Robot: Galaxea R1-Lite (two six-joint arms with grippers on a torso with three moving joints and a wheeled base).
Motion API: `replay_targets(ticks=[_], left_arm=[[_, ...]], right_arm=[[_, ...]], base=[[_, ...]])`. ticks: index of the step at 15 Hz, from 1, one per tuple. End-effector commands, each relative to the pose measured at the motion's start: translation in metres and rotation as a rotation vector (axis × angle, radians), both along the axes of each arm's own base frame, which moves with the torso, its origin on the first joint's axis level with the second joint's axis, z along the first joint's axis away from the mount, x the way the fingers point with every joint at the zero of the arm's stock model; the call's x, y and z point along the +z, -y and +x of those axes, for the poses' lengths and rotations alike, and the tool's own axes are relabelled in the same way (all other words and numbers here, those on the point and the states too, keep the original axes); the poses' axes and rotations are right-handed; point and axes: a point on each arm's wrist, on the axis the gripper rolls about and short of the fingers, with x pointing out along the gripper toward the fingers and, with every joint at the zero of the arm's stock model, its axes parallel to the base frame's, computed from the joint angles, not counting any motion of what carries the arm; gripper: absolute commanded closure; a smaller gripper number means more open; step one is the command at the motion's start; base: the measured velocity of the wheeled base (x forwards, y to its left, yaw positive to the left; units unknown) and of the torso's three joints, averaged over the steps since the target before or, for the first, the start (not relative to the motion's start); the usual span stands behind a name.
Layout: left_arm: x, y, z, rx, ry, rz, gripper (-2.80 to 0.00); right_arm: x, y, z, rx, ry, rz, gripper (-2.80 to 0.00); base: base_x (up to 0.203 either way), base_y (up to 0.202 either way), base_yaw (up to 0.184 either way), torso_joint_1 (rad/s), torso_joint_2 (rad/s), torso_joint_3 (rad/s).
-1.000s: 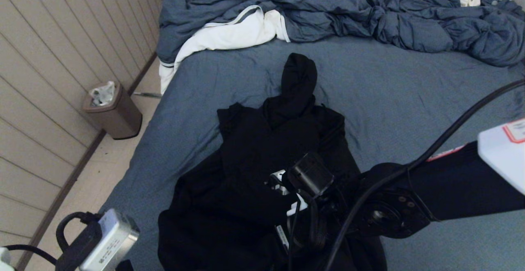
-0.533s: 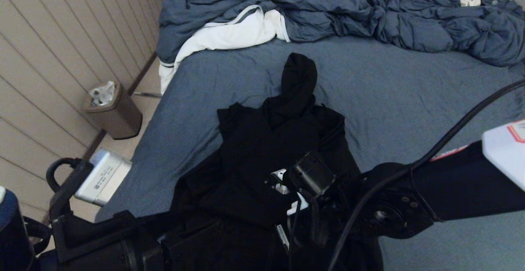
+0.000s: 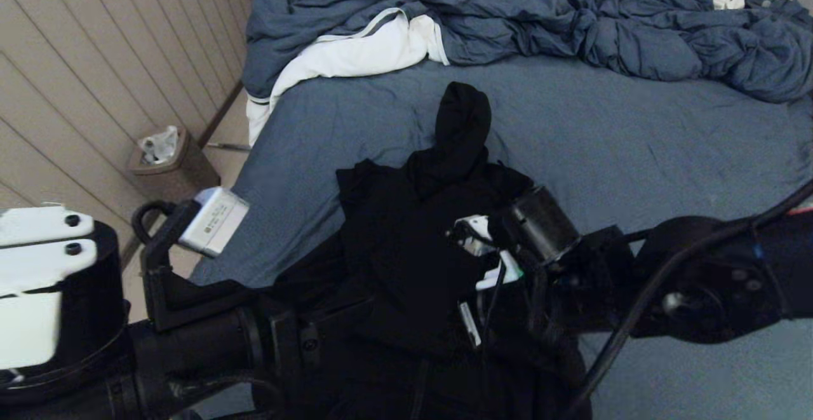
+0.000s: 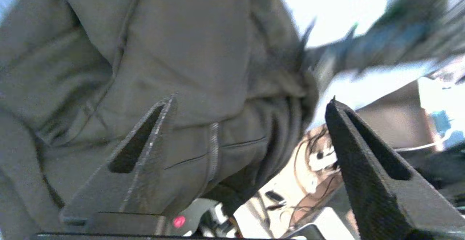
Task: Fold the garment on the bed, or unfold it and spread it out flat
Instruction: Unfold the black sweatshirt
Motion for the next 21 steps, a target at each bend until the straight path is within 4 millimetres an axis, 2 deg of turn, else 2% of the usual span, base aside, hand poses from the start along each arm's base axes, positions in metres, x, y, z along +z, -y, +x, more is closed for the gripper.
replay_targets(ticks=[1, 3, 6, 7, 12, 13, 16, 19, 21], left_arm=[[-0.02, 0.017, 0.018, 0.014, -0.054, 0.064, -2.8], [-0.033, 0.035, 0.039, 0.025, -0.069, 0.083, -2.8], [-0.048, 0.065, 0.067, -0.007, -0.032, 0.138, -2.8], [-0.046, 0.072, 0.074, -0.02, -0.001, 0.143, -2.8], [-0.058, 0.073, 0.085, -0.029, -0.025, 0.16, -2.8], [-0.054, 0.079, 0.091, -0.037, -0.008, 0.144, -2.8], [-0.041, 0.105, 0.114, -0.046, 0.032, 0.112, -2.8], [-0.062, 0.124, 0.132, -0.043, 0.005, 0.147, -2.8], [-0.066, 0.128, 0.136, -0.033, 0.019, 0.135, -2.8]], right_arm=[[0.025, 0.022, 0.012, -0.075, 0.077, 0.042, 0.0], [0.045, 0.041, 0.032, -0.157, 0.142, 0.066, 0.0], [0.06, 0.044, 0.04, -0.173, 0.167, 0.071, 0.0], [0.061, 0.042, 0.039, -0.167, 0.169, 0.073, 0.0], [0.052, 0.035, 0.038, -0.127, 0.156, 0.037, 0.0], [0.049, 0.034, 0.037, -0.114, 0.153, 0.022, -2.8], [0.049, 0.037, 0.041, -0.126, 0.155, 0.02, -2.8], [0.055, 0.051, 0.053, -0.195, 0.186, 0.022, -2.8], [0.054, 0.055, 0.056, -0.233, 0.196, 0.002, -2.8]], base=[[0.0, 0.0, 0.0, 0.0, 0.0, 0.0], [0.0, 0.0, 0.0, 0.0, 0.0, 0.0], [0.0, 0.0, 0.0, 0.0, 0.0, 0.0], [0.0, 0.0, 0.0, 0.0, 0.0, 0.0], [0.0, 0.0, 0.0, 0.0, 0.0, 0.0], [0.0, 0.0, 0.0, 0.0, 0.0, 0.0], [0.0, 0.0, 0.0, 0.0, 0.0, 0.0], [0.0, 0.0, 0.0, 0.0, 0.0, 0.0], [0.0, 0.0, 0.0, 0.0, 0.0, 0.0]])
